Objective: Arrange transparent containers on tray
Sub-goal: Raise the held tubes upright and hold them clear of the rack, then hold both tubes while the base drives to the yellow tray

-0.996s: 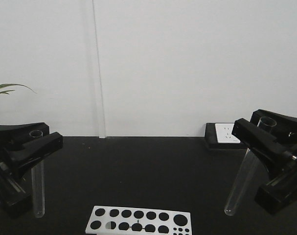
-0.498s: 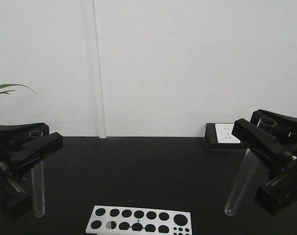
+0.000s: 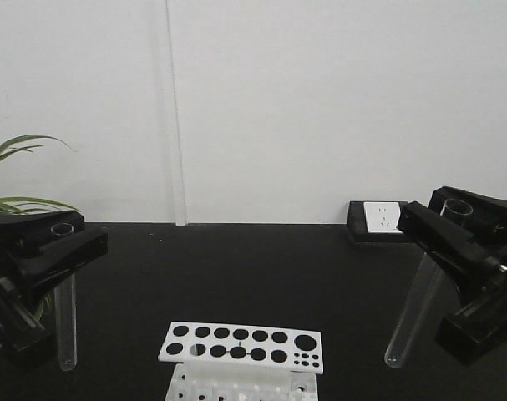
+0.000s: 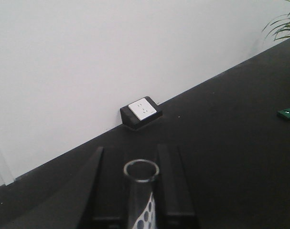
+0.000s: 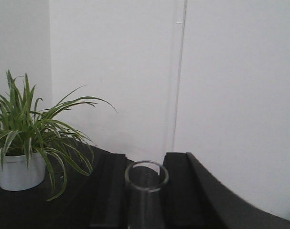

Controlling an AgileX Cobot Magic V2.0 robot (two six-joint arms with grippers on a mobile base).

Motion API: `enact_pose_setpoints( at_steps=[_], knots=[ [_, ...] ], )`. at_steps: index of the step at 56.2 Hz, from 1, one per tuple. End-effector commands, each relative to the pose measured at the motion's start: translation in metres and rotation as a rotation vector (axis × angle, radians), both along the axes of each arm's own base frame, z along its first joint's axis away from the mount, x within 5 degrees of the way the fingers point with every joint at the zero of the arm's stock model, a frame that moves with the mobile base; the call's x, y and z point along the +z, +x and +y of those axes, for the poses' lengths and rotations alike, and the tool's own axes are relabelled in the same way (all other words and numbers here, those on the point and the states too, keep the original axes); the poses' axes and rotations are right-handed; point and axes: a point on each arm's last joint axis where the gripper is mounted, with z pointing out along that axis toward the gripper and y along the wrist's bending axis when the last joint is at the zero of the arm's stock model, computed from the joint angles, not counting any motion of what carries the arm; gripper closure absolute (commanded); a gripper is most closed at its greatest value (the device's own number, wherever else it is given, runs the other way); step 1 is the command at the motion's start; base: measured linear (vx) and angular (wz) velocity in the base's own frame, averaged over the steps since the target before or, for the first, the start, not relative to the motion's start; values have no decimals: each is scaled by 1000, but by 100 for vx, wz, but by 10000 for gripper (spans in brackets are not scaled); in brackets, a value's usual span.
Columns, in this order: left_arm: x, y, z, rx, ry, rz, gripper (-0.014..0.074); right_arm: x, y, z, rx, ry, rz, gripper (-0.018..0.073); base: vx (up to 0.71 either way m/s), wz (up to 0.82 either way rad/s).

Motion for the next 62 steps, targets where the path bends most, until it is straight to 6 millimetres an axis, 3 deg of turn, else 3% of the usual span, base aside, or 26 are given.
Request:
enact_pose_setpoints(
  at_steps=[1, 34, 62],
  knots=[
    [15, -4, 0, 2, -57, -29, 596, 14, -5, 1, 37, 32, -52, 572, -22, 8],
    [15, -4, 0, 3, -57, -29, 596, 14, -5, 1, 38, 32, -53, 572, -30, 5],
    [15, -4, 0, 3, -57, -29, 596, 14, -5, 1, 38, 32, -53, 572, -38, 25]
  ],
)
